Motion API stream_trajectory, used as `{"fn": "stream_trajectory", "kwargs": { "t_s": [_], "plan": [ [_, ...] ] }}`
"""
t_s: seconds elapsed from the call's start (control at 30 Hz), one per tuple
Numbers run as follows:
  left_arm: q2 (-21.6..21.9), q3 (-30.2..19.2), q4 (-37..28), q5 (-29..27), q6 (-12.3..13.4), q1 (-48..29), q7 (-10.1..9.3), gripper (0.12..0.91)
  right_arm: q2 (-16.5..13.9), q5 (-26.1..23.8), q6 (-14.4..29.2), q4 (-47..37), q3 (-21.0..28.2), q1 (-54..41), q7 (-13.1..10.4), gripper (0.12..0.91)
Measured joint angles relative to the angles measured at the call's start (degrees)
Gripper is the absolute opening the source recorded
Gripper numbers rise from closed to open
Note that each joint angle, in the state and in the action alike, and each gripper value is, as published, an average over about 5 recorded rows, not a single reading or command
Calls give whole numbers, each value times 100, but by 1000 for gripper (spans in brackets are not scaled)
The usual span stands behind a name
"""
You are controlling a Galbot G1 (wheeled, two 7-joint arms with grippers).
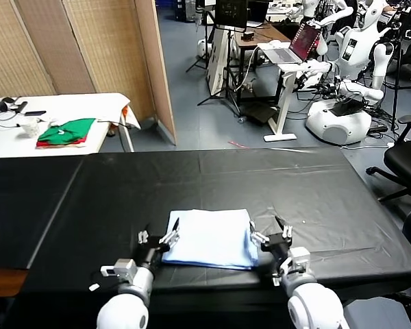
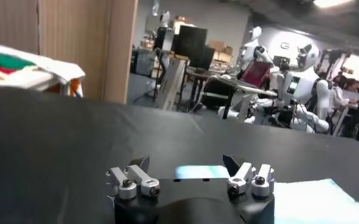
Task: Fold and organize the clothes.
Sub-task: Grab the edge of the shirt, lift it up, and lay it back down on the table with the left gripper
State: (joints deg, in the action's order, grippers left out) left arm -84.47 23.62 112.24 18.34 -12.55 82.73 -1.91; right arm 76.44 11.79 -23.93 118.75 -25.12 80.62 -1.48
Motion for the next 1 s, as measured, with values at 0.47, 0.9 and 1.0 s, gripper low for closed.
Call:
{"fn": "stream_trajectory", "kwargs": {
  "t_s": [0.47,0.9,1.0],
  "plan": [
    [-79,170,-107,1422,-434,-33,-29,895,28,220,111,385,-218,163,64,907],
    [-63,262,-51,2176,-762,37,-72,250,83,220,120,470,-223,148,68,907],
    [-48,283,19,2175,-813,15,-160,177,82,216,128,463,-257,171,66,907]
  ]
}}
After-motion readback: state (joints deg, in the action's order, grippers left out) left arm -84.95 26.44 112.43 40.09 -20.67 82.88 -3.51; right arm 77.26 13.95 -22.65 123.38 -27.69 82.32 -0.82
